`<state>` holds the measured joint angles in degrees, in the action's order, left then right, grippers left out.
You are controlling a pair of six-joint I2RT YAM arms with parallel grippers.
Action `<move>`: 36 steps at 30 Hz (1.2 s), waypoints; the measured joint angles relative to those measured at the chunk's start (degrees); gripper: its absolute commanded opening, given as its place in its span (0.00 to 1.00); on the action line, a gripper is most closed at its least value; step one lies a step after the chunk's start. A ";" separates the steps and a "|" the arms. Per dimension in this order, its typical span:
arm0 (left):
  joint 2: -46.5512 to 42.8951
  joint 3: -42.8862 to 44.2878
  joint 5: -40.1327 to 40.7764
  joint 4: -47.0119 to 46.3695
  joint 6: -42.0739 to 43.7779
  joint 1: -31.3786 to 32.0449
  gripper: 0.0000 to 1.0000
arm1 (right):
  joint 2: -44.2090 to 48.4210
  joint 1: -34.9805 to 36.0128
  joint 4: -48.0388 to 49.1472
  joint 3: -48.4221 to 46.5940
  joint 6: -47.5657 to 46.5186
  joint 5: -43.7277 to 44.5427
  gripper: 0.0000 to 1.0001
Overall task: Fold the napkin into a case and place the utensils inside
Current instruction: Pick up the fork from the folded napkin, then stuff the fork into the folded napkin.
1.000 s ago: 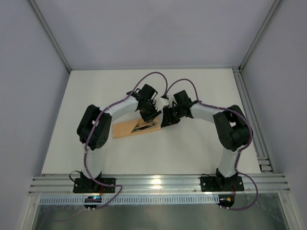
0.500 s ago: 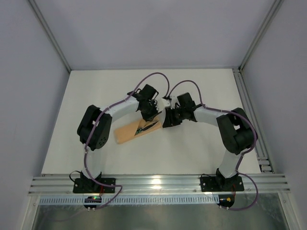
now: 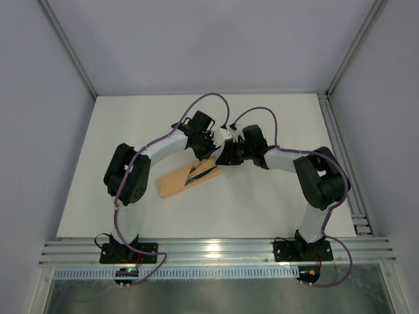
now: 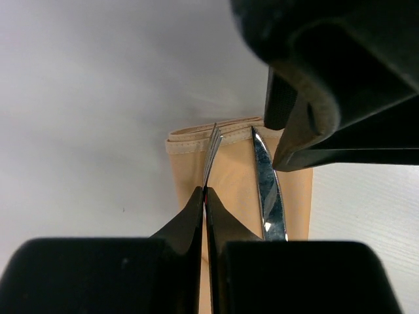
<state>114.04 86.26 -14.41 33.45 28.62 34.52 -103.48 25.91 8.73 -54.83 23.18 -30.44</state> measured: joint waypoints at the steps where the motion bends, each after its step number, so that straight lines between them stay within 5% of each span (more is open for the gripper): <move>1: 0.00 0.00 -0.42 -0.17 -0.02 -0.20 0.00 | -0.24 0.00 1.03 0.00 0.68 0.00 0.33; 18: 1.75 0.94 -12.52 9.09 3.23 -6.14 0.00 | -1.25 -0.37 19.78 4.83 -9.97 -5.46 0.36; 31: 5.88 4.85 -19.12 12.72 4.24 -8.81 0.01 | -7.19 -0.24 29.33 4.52 -9.03 -10.51 0.36; 36: 7.32 5.97 -19.89 13.62 5.05 -9.62 0.21 | -7.78 -0.09 28.63 4.28 -8.74 -9.73 0.35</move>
<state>121.36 92.23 -34.30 47.07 33.67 24.91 -111.26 25.82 37.36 -50.54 14.44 -40.16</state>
